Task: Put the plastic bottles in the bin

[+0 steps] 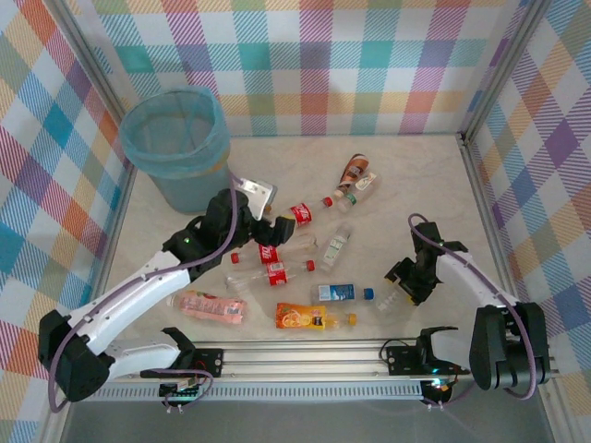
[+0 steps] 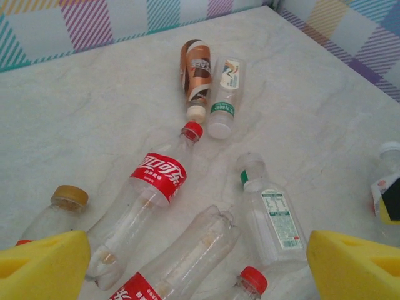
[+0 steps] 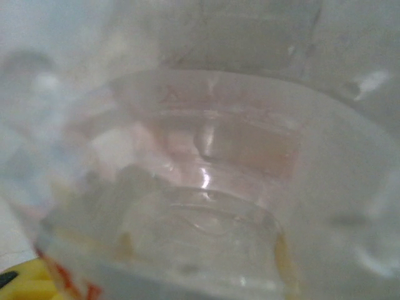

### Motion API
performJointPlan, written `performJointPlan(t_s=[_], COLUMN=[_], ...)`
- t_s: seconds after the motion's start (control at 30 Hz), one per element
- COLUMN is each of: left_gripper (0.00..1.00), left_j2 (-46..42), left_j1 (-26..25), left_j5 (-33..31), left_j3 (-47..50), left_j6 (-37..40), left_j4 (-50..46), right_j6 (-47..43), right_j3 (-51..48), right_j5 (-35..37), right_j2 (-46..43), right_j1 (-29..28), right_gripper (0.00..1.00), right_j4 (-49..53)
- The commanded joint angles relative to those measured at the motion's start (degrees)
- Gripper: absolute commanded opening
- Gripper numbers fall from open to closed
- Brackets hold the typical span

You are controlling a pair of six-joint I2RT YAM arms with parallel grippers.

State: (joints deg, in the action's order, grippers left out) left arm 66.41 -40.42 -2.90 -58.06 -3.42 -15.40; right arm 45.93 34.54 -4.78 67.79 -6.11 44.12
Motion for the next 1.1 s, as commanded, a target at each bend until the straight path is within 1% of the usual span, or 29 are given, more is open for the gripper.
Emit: performJointPlan(t_s=[0.0,0.13,0.2,0.3,0.4,0.43,0.47,0.53,0.57,0.6,0.67,0.73,0.83,1.0,1.07], left_gripper=[0.89,0.90,0.90,0.89,0.89,0.89,0.89,0.88,0.88,0.87,0.85,0.83,0.81,0.79,0.79], left_j2=[3.30,8.73,11.07,14.49,17.17,17.94,18.73,20.60,21.89,23.12,25.72,27.40,28.59,29.88,29.82], left_j1=[-0.68,-0.60,-0.31,0.09,0.41,0.52,0.67,1.00,1.26,1.52,2.07,2.71,3.24,3.33,3.33], left_j5=[-2.86,-2.69,-0.59,4.45,11.86,14.24,16.68,20.99,22.65,23.89,26.57,30.44,34.78,37.44,37.55], left_j3=[-7.51,-17.21,-21.82,-28.72,-35.07,-37.11,-39.18,-43.53,-46.40,-49.12,-54.60,-57.70,-59.30,-61.28,-61.21], left_j6=[-5.46,-8.61,-9.12,-9.50,-8.83,-8.56,-8.33,-7.79,-7.74,-7.89,-8.87,-10.63,-12.80,-13.19,-12.64], left_j4=[-5.61,-11.94,-13.83,-15.98,-17.02,-17.11,-17.27,-18.51,-20.02,-21.67,-24.56,-24.91,-23.87,-25.46,-26.57], right_j6=[-5.67,-10.27,-12.80,-16.77,-20.19,-21.13,-21.80,-22.72,-23.12,-23.32,-24.00,-25.47,-28.17,-30.08,-30.54], right_j3=[3.68,6.83,8.88,13.36,17.09,18.31,19.21,20.57,21.35,21.97,23.48,25.18,27.50,29.89,30.65], right_j5=[1.82,1.99,0.89,-4.07,-12.63,-16.66,-20.40,-27.65,-31.60,-34.05,-37.80,-40.68,-43.47,-46.23,-46.80], right_j2=[-3.25,-8.18,-10.42,-12.68,-13.68,-13.82,-13.91,-13.65,-13.30,-12.93,-11.89,-10.49,-8.47,-5.20,-4.11], right_j1=[-0.41,-0.45,-0.47,-0.48,-0.42,-0.56,-0.57,-0.62,-0.72,-0.85,-1.66,-3.22,-6.95,-13.64,-15.74], right_gripper=[0.55,0.53,0.52,0.52,0.48,0.45,0.44,0.44,0.46,0.48,0.49,0.49,0.47,0.46,0.46], right_j4=[1.23,1.24,0.87,-0.91,-4.76,-6.52,-8.31,-12.23,-14.58,-16.17,-18.80,-20.49,-21.50,-23.23,-23.64])
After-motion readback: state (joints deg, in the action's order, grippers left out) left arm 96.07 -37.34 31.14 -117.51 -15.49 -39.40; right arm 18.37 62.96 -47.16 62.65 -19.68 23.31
